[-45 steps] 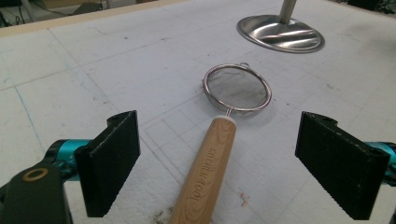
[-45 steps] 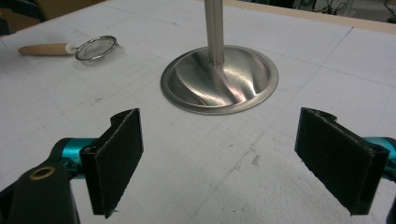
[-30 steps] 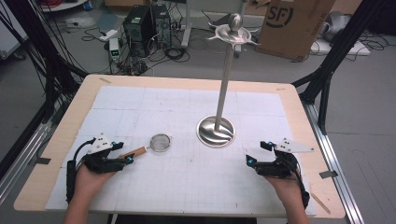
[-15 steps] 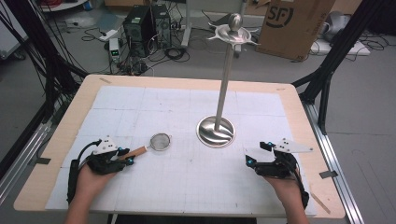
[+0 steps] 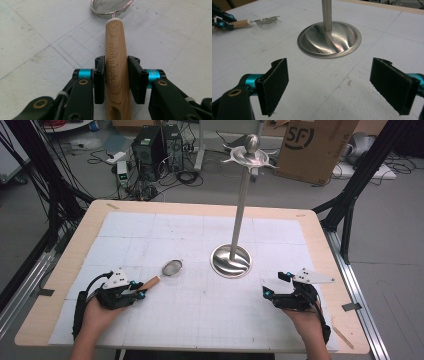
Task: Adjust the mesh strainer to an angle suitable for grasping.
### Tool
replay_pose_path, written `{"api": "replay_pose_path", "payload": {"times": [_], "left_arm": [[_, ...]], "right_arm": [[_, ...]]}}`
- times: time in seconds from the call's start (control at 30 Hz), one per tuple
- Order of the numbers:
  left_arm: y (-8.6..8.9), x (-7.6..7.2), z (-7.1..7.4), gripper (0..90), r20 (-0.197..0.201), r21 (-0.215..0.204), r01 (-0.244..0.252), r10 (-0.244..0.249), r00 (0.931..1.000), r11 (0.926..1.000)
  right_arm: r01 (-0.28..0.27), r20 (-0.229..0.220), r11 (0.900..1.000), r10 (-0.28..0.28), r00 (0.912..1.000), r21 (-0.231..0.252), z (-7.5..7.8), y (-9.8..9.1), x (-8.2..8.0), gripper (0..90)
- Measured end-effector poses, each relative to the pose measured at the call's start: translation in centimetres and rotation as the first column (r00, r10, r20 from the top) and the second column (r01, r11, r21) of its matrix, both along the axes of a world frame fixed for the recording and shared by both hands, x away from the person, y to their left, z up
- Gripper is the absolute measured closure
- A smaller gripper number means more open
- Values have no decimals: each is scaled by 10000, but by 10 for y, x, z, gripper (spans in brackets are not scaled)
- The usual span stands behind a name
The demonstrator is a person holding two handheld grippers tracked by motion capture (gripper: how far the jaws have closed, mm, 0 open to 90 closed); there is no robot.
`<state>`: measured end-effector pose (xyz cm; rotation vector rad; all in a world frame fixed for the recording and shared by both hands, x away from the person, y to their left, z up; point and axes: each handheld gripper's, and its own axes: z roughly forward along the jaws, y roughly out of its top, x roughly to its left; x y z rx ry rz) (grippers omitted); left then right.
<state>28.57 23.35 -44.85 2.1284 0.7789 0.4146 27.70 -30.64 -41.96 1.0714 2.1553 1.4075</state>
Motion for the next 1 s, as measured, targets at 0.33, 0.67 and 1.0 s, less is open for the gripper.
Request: {"api": "replay_pose_path", "payload": {"times": [0.33,0.67,1.0], "left_arm": [[-37,-5,3,695,47,172,1089,-1090,9940,9939],[-70,-8,3,695,186,437,1845,-1854,9825,9819],[-111,-11,3,694,329,506,2771,-2789,9598,9595]], "right_arm": [[-8,-7,10000,8,10000,21,0,0,0,145],[-66,14,10000,65,10000,47,2,1,1,145],[-56,37,9999,56,10000,94,2,1,1,145]]}}
